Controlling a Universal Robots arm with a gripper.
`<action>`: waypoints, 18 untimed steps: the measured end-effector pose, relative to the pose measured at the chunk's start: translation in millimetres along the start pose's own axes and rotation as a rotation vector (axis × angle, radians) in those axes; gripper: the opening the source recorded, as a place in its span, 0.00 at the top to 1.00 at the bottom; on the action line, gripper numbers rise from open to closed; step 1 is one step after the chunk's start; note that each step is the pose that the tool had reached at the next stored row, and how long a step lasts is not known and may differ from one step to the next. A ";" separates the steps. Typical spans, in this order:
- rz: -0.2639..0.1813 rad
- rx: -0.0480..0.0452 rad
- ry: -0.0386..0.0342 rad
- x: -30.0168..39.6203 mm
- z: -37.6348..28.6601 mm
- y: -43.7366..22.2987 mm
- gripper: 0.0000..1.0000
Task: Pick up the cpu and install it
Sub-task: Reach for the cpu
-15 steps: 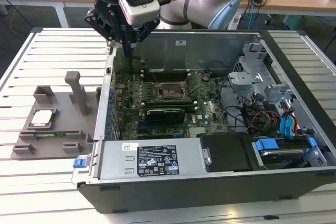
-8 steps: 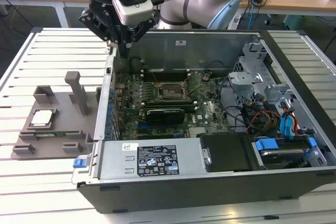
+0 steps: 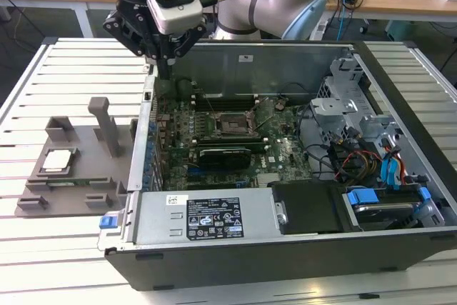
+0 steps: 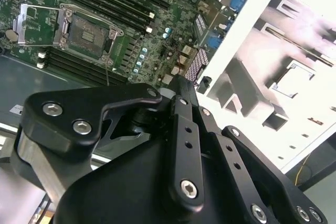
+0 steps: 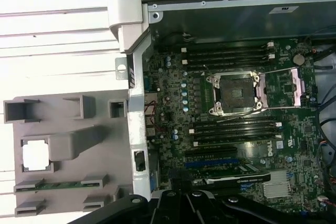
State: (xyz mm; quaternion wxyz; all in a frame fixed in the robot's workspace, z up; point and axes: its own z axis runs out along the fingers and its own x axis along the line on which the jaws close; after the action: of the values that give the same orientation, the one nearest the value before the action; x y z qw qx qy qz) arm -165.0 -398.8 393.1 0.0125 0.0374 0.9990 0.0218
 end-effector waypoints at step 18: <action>0.000 0.0000 0.0000 9.6 -0.2 -0.7 0.89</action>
State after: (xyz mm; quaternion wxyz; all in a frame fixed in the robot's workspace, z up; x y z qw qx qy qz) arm -174.5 -398.8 393.1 0.0125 0.0374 0.9990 0.0218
